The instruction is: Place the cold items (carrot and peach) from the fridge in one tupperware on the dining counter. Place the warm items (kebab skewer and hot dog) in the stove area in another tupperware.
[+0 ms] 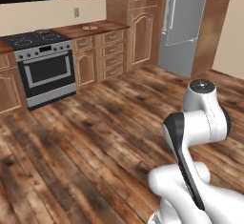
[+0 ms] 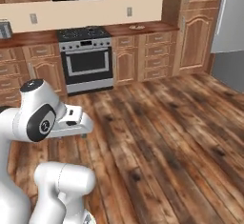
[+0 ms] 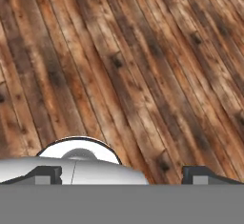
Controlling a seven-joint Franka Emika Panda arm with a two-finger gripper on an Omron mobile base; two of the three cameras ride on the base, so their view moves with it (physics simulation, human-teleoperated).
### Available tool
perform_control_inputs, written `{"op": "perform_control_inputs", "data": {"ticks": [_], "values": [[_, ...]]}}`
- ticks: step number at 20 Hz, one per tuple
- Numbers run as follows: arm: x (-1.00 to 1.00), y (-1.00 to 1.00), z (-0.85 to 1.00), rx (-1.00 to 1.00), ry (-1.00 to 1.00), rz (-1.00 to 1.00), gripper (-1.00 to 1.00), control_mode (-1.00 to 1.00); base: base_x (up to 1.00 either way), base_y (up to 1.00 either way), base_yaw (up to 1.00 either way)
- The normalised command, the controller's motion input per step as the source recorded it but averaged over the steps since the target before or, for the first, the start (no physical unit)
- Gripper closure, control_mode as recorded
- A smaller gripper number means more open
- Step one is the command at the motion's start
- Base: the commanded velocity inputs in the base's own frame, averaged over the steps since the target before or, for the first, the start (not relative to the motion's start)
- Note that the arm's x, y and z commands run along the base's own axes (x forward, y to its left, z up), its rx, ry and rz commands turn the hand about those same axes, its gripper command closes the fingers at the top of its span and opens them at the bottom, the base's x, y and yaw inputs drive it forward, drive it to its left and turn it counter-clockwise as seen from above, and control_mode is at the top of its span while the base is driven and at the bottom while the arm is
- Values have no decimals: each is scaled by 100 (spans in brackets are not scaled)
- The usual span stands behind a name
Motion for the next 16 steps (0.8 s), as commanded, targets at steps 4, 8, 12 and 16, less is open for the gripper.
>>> {"op": "perform_control_inputs", "data": {"ticks": [4,8,12,16], "values": [[0,0,0,0,0,0,-100,100,100,-28,11],[0,0,0,0,0,0,-100,100,100,-25,16],[0,0,0,0,0,0,-100,100,100,-19,28],[0,0,0,0,0,0,-100,100,100,-24,31]]}}
